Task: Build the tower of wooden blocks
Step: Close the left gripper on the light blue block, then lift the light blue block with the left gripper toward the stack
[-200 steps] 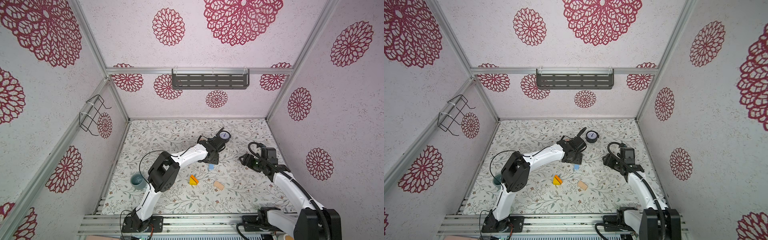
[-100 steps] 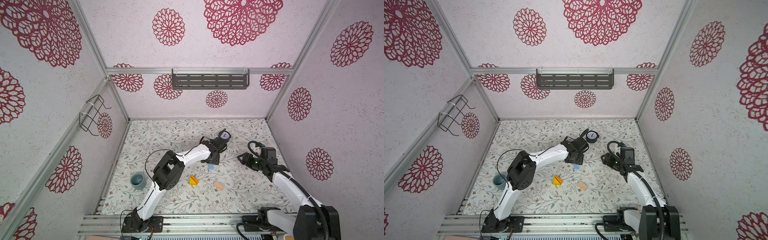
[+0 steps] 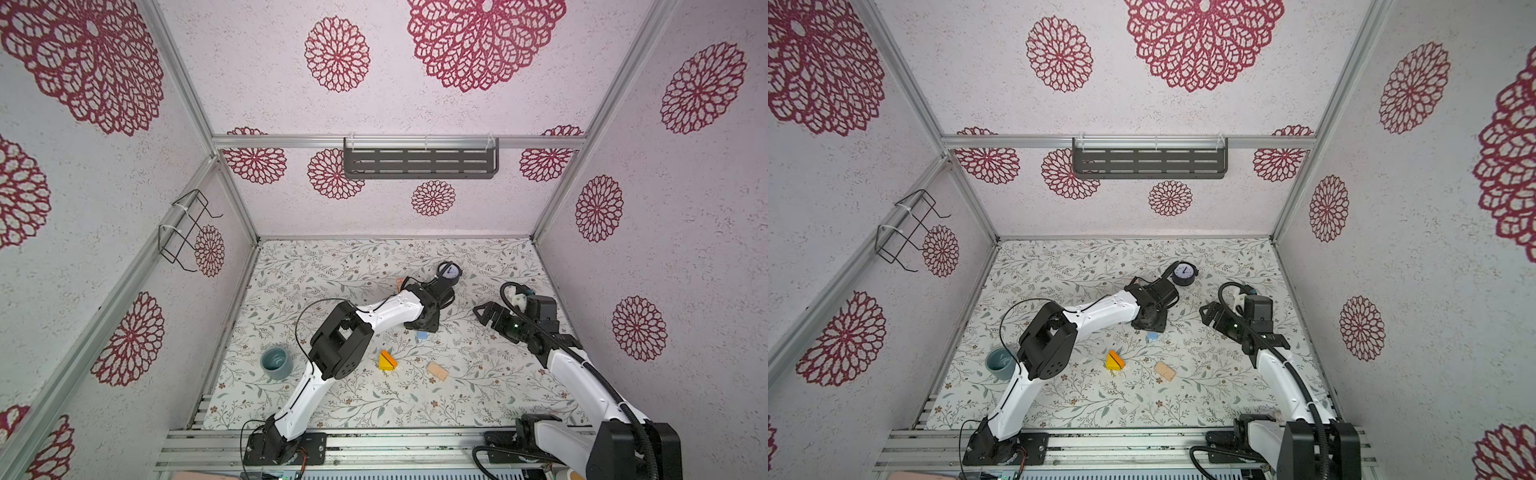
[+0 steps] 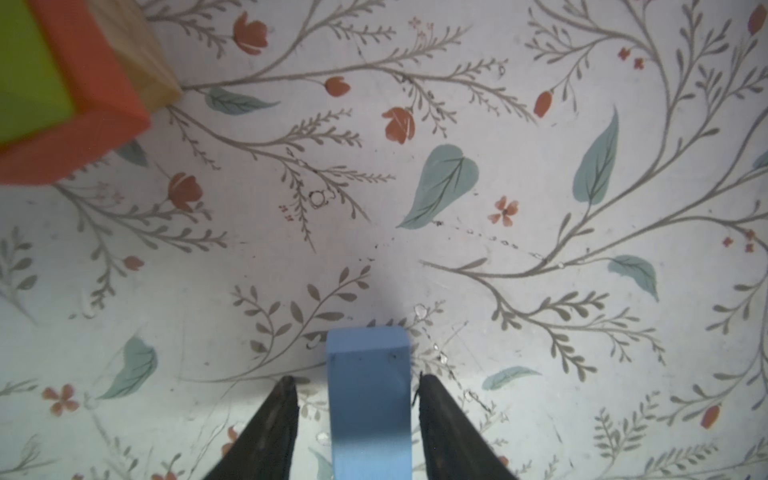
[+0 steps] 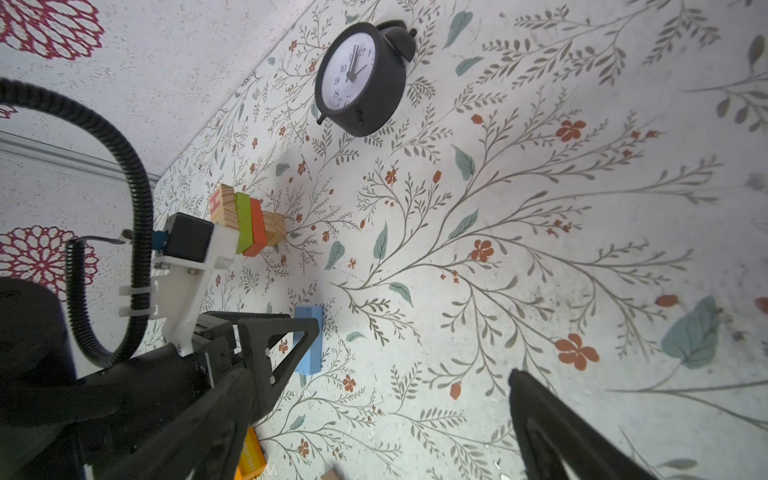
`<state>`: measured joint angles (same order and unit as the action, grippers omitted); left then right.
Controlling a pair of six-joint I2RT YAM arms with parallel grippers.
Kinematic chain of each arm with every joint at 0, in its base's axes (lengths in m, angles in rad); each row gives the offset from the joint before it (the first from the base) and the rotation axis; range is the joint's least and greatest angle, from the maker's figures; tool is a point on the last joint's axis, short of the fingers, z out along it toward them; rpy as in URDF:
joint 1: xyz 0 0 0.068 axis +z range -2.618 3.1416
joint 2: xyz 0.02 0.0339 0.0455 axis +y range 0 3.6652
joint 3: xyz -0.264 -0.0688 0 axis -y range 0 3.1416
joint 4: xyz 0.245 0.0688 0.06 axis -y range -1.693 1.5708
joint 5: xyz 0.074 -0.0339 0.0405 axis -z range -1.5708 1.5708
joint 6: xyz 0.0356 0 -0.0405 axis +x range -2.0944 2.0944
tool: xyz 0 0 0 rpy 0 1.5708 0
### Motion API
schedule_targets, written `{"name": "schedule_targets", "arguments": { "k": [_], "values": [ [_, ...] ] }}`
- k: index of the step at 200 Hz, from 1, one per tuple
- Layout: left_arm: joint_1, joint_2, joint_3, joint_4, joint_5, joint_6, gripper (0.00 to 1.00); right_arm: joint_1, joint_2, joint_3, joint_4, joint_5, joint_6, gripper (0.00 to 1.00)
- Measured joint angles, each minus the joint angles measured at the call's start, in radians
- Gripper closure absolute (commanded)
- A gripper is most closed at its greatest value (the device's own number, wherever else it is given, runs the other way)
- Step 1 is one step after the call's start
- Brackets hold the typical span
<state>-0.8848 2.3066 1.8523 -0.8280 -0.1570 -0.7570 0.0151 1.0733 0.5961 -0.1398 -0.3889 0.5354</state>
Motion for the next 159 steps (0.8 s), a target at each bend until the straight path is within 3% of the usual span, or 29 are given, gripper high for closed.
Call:
{"name": "schedule_targets", "arguments": {
  "k": [28, 79, 159],
  "values": [
    [-0.007, 0.004, 0.000, 0.000, 0.010, -0.004, 0.56, -0.002, -0.002, 0.000, 0.001, 0.000, 0.000, 0.01],
    [-0.012, 0.004, 0.000, -0.001, 0.013, -0.012, 0.71, -0.006, -0.004, 0.000, 0.001, 0.003, 0.000, 0.01],
    [-0.014, -0.007, 0.065, -0.066, -0.036, -0.014, 0.71, -0.008, -0.031, -0.001, 0.000, 0.037, 0.004, 0.01]
  ]
}}
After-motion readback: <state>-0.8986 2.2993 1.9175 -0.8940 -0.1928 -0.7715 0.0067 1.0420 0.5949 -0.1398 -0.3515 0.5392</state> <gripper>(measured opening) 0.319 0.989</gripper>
